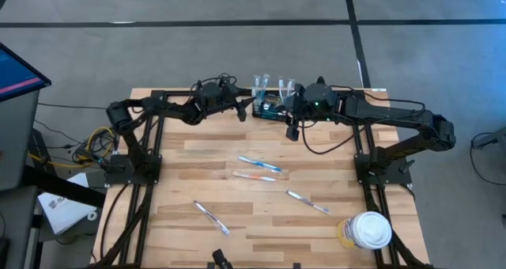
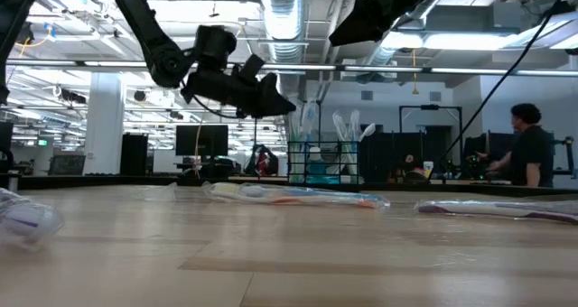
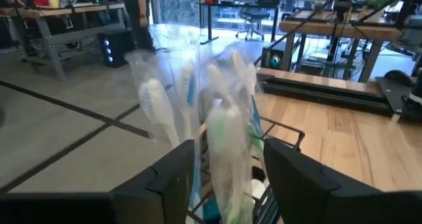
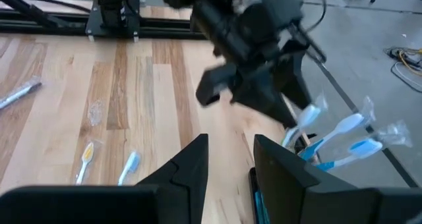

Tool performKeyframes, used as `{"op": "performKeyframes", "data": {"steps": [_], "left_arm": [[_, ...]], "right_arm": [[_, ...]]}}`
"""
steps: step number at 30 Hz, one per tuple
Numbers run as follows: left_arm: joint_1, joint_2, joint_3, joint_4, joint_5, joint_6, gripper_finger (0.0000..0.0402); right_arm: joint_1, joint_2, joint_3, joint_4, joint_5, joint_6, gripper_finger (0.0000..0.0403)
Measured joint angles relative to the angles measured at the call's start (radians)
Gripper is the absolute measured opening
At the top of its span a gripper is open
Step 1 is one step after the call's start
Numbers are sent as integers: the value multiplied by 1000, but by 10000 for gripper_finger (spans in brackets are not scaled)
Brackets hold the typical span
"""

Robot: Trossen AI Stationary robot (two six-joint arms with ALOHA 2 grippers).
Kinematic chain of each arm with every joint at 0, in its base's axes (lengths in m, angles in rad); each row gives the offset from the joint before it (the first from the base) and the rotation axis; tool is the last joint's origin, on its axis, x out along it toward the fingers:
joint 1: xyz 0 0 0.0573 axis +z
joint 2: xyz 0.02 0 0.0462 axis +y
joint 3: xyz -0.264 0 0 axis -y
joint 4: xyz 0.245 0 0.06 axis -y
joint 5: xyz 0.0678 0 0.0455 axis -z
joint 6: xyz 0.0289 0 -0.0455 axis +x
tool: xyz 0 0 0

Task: Pick & Place toothbrushing station
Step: Put the orange toothbrush into the mesh organizer

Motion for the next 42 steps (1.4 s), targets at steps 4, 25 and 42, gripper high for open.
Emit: {"op": "performKeyframes", "data": {"steps": [4, 25, 42], "left_arm": [[0, -50, 0, -99, 0, 25, 179], [-96, -256, -78, -488, 43, 25, 176], [-407, -316, -249, -476, 44, -2, 176]], "right_arm": [[0, 0, -13, 2, 0, 0, 111], [3, 0, -13, 3, 0, 0, 111], [3, 0, -14, 2, 0, 0, 111]]}}
